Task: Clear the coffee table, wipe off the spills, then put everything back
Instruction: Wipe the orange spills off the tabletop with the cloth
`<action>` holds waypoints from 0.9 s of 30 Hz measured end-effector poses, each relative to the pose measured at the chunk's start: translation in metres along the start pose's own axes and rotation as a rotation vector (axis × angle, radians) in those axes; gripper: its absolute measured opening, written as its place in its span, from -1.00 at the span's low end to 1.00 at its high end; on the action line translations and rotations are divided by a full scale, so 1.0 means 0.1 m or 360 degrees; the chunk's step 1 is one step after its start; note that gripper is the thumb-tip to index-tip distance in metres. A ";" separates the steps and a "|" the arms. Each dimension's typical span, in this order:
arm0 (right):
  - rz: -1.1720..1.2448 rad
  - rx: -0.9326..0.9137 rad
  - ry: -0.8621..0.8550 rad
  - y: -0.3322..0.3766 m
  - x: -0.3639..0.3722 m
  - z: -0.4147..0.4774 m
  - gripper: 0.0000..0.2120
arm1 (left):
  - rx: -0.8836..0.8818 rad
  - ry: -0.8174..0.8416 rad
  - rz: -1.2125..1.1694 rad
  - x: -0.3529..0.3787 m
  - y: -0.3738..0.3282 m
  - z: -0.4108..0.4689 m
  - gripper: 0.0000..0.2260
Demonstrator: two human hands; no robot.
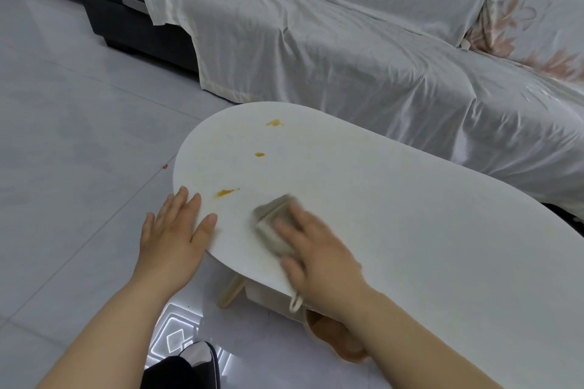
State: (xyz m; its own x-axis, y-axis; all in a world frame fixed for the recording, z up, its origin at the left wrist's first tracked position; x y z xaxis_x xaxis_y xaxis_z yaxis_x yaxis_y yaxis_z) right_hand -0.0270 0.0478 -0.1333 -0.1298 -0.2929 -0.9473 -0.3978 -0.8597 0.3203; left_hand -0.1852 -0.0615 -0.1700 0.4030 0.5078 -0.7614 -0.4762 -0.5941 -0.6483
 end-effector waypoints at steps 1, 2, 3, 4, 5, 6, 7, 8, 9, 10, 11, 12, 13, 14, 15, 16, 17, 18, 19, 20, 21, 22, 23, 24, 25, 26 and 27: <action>0.0035 -0.0194 0.0059 0.11 0.05 -0.03 -0.50 | 0.0000 -0.0023 -0.0016 -0.01 0.01 0.00 -0.55; 0.0055 -0.0315 0.0112 0.15 0.07 -0.04 -0.52 | 0.0005 -0.0039 -0.0012 -0.02 0.01 0.01 -0.55; 0.0057 -0.0370 0.0130 0.10 0.04 -0.01 -0.53 | 0.0011 -0.0047 0.0003 -0.01 0.00 0.01 -0.55; 0.0022 -0.0384 0.0117 0.01 -0.01 0.05 -0.55 | 0.0012 -0.0049 0.0019 0.00 0.00 0.01 -0.54; -0.0033 -0.0348 0.0091 -0.12 -0.08 0.12 -0.56 | 0.0010 -0.0051 0.0025 0.01 -0.01 0.01 -0.52; -0.0081 -0.0256 0.0052 -0.26 -0.14 0.21 -0.56 | 0.0005 -0.0053 0.0019 0.02 -0.01 0.01 -0.51; -0.0102 -0.0104 -0.0018 -0.40 -0.21 0.31 -0.55 | -0.0001 -0.0052 0.0006 0.02 -0.01 0.01 -0.50; -0.0091 0.0080 -0.0115 -0.51 -0.27 0.40 -0.55 | -0.0007 -0.0048 -0.0008 0.01 -0.02 0.02 -0.49; -0.0061 0.0244 -0.0205 -0.57 -0.30 0.46 -0.56 | -0.0012 -0.0047 -0.0021 0.00 -0.01 0.02 -0.49; -0.0016 0.0340 -0.0242 -0.55 -0.29 0.49 -0.55 | -0.0016 -0.0051 -0.0030 -0.01 -0.01 0.03 -0.49; 0.0026 0.0341 -0.0219 -0.49 -0.24 0.48 -0.51 | -0.0019 -0.0059 -0.0041 -0.02 -0.01 0.03 -0.51; 0.0056 0.0245 -0.0164 -0.39 -0.18 0.43 -0.45 | -0.0022 -0.0068 -0.0057 -0.03 -0.02 0.03 -0.52; 0.0077 0.0064 -0.0116 -0.26 -0.13 0.37 -0.40 | -0.0026 -0.0081 -0.0073 -0.04 -0.03 0.03 -0.54; 0.0061 -0.0175 -0.0076 -0.10 -0.09 0.29 -0.42 | -0.0026 -0.0094 -0.0079 -0.04 -0.04 0.03 -0.55; 0.0007 -0.0405 -0.0060 0.02 -0.05 0.20 -0.47 | -0.0024 -0.0106 -0.0073 -0.04 -0.04 0.02 -0.56; -0.0040 -0.0554 -0.0041 0.06 -0.02 0.14 -0.52 | -0.0019 -0.0117 -0.0063 -0.04 -0.05 0.02 -0.56; -0.0046 -0.0636 -0.0041 0.03 -0.03 0.14 -0.56 | -0.0015 -0.0130 -0.0055 -0.04 -0.05 0.02 -0.56; -0.0044 -0.0657 -0.0053 -0.04 -0.07 0.19 -0.58 | -0.0012 -0.0142 -0.0049 -0.04 -0.05 0.02 -0.55; -0.0033 -0.0612 -0.0056 -0.13 -0.12 0.28 -0.58 | -0.0011 -0.0153 -0.0045 -0.03 -0.05 0.02 -0.55; -0.0013 -0.0508 -0.0081 -0.26 -0.17 0.40 -0.59 | -0.0015 -0.0166 -0.0046 -0.03 -0.04 0.01 -0.54; -0.0008 -0.0357 -0.0121 -0.42 -0.23 0.54 -0.59 | -0.0023 -0.0182 -0.0055 -0.03 -0.03 0.01 -0.54; -0.0018 -0.0186 -0.0165 -0.61 -0.29 0.68 -0.58 | -0.0029 -0.0204 -0.0063 -0.03 -0.03 0.01 -0.54; -0.0021 0.0010 -0.0219 -0.79 -0.34 0.81 -0.56 | -0.0035 -0.0234 -0.0068 -0.04 -0.03 0.02 -0.55; 0.0011 0.0217 -0.0276 -0.93 -0.39 0.92 -0.56 | -0.0043 -0.0270 -0.0072 -0.04 -0.04 0.03 -0.57; 0.0045 0.0407 -0.0347 -1.02 -0.42 1.00 -0.56 | -0.0057 -0.0310 -0.0079 -0.04 -0.06 0.05 -0.58; 0.0061 0.0532 -0.0426 -1.04 -0.43 1.05 -0.57 | -0.0076 -0.0340 -0.0090 -0.03 -0.08 0.07 -0.58; 0.0064 0.0558 -0.0492 -0.99 -0.41 1.06 -0.57 | -0.0095 -0.0348 -0.0102 -0.01 -0.10 0.08 -0.55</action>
State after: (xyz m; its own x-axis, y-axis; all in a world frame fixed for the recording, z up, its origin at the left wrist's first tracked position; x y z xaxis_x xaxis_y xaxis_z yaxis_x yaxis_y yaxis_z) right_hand -0.0789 0.1891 -0.1267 -0.3947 -0.1393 -0.9082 -0.6626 -0.6416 0.3864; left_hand -0.1873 -0.0509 -0.1629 0.2492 0.6647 -0.7043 -0.4053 -0.5889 -0.6992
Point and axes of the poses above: each hand's wrist, its own z-axis towards the middle knuckle, its own x-axis out of the palm, y = z × x, the point moved 5 cm from there along z, towards the middle knuckle, and after that the axes turned 2 degrees about -y, right-handed, at the moved point
